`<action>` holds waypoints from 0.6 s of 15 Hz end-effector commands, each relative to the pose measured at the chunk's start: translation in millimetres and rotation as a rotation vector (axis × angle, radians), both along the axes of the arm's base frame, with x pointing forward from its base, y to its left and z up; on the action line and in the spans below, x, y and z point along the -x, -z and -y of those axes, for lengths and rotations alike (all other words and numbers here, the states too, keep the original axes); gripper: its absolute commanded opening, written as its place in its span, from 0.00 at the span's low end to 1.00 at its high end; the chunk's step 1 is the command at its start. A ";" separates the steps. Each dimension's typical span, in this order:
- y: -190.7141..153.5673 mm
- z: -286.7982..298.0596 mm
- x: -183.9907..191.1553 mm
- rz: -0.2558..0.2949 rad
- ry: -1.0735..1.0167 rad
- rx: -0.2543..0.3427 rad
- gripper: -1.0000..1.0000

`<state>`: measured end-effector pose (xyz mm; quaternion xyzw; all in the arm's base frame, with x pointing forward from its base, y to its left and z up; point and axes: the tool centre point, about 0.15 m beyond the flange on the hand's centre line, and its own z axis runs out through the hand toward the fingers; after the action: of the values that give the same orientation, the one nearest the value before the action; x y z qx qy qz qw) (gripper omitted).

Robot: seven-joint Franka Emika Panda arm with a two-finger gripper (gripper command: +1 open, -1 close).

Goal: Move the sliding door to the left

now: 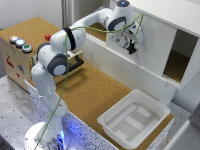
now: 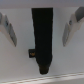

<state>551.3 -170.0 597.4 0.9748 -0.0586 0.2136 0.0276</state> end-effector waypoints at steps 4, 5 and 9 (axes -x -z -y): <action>1.9 -10.0 -17.3 0.012 0.052 0.077 0.00; 3.5 -10.0 -16.4 0.014 0.061 0.078 0.00; 5.9 -12.1 -15.2 0.025 0.086 0.089 0.00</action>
<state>552.1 -170.8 598.3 0.9736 -0.0686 0.2159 0.0282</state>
